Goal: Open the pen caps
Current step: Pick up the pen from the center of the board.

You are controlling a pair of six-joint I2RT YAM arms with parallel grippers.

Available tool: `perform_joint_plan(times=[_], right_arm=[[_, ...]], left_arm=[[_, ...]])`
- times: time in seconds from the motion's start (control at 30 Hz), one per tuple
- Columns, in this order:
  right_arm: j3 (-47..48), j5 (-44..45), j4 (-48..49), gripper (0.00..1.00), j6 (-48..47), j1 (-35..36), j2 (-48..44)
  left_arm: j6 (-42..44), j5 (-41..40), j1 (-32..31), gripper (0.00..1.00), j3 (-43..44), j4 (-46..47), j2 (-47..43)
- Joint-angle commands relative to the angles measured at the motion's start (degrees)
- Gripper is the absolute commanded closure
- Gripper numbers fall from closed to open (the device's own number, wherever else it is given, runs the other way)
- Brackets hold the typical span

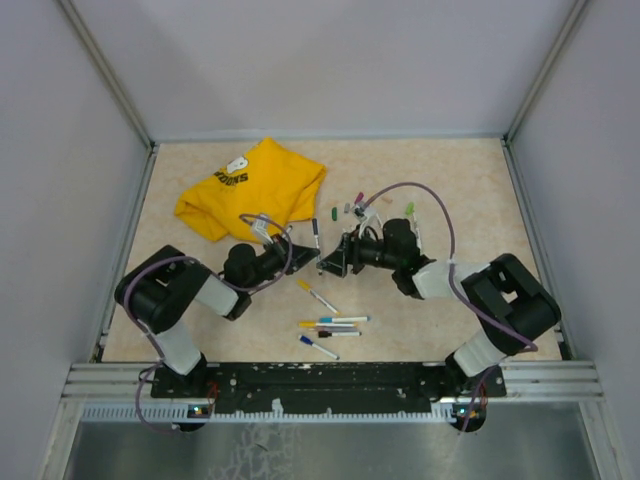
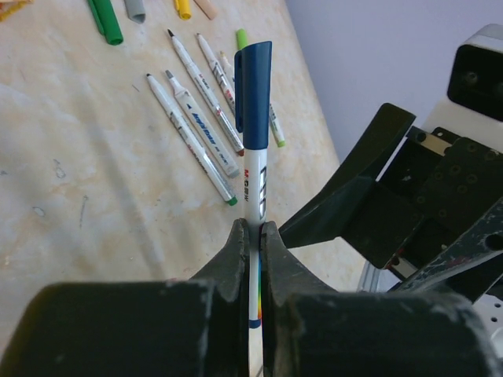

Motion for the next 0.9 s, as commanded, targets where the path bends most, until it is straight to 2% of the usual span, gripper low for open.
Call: perform_joint_plan(times=[0.0,0.13,0.27,0.4,0.53,0.63,0.7,0.87], right_arm=[[2.15,5.27,0.44,0.39,0.05,1.88,1.34],[3.47,8.63,-3.61,0.41,-1.56,2.26,2.12],[3.89,8.40,-4.20,0.49,-1.86,2.33,2.48],[4.15,7.04,-3.97,0.69,-1.94,2.62,2.09],[4.16,6.21,-3.64,1.00,-1.81,2.75,1.56],[4.36,6.18,-4.07,1.00,-1.67,2.68,1.04],[4.78,6.50,-5.03,1.00,-1.97,2.58,0.56],[5.34,5.29,-5.99,1.00,-2.50,1.56,-1.17]], left_arm=[[-5.48,1.30,-1.39,1.00,-0.37,14.15,3.42],[-5.57,0.35,-2.37,1.00,-0.45,15.26,3.97],[-5.40,-0.13,-3.48,1.00,-0.01,15.03,4.09],[-5.41,-1.08,-4.79,1.00,0.31,15.70,5.17],[-5.35,-1.35,-4.91,1.00,-0.24,17.68,5.61],[-4.29,-1.31,-4.91,1.00,-0.88,18.22,4.26],[-3.16,-1.30,-4.91,0.93,-1.73,19.00,3.00],[0.42,-1.44,-4.91,0.64,-4.60,19.03,-2.23]])
